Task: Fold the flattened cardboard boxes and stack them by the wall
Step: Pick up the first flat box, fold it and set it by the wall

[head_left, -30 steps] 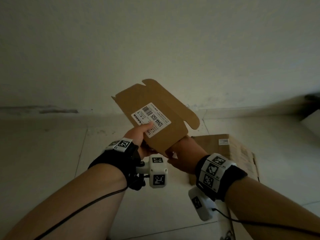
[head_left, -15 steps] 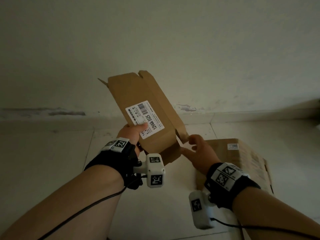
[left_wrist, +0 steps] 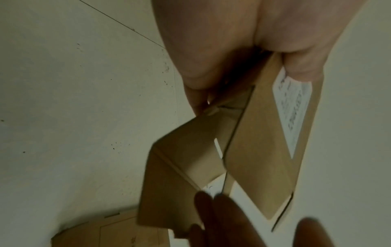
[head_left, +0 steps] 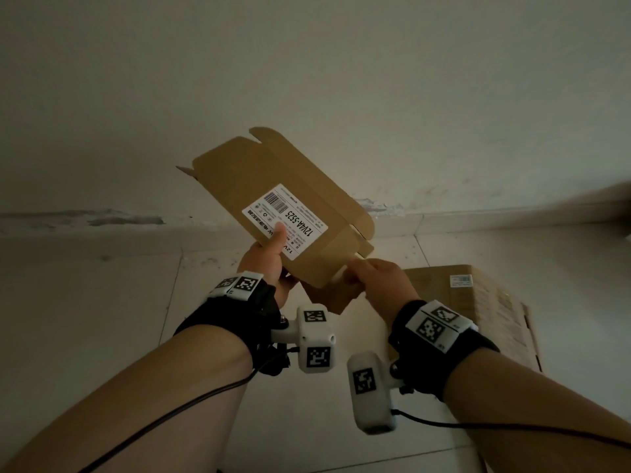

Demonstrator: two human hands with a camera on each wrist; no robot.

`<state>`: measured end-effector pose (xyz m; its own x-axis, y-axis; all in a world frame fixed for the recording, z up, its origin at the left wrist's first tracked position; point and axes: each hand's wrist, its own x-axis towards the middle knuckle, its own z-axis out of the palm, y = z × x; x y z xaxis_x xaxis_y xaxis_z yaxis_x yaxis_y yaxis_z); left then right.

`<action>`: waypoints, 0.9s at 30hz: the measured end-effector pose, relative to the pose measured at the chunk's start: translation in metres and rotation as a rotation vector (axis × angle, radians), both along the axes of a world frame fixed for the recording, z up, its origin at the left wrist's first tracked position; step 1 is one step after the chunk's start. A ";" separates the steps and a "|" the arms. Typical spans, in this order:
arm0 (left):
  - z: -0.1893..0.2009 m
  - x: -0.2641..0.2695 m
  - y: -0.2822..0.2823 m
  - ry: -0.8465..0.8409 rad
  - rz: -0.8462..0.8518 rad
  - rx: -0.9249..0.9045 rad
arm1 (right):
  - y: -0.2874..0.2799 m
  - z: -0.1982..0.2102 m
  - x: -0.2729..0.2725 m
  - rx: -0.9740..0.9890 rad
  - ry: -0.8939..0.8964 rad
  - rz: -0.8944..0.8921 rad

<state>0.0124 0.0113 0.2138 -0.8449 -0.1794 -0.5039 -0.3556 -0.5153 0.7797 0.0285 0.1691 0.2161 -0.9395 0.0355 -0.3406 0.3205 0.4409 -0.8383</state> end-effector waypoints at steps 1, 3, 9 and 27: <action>0.001 0.000 0.003 0.015 0.008 0.004 | -0.002 0.001 0.001 -0.003 -0.008 0.062; 0.002 -0.001 0.007 0.044 0.008 0.017 | -0.007 -0.001 0.002 0.053 0.003 0.183; -0.002 -0.001 0.011 0.034 -0.034 0.057 | -0.014 -0.006 -0.001 0.176 0.010 0.359; -0.005 0.004 0.017 0.012 -0.227 -0.088 | 0.001 0.008 -0.001 -0.101 -0.074 0.429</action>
<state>0.0160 0.0279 0.2091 -0.8742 -0.0268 -0.4847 -0.4454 -0.3530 0.8228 0.0272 0.1704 0.2244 -0.8350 -0.3894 -0.3889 0.1866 0.4644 -0.8657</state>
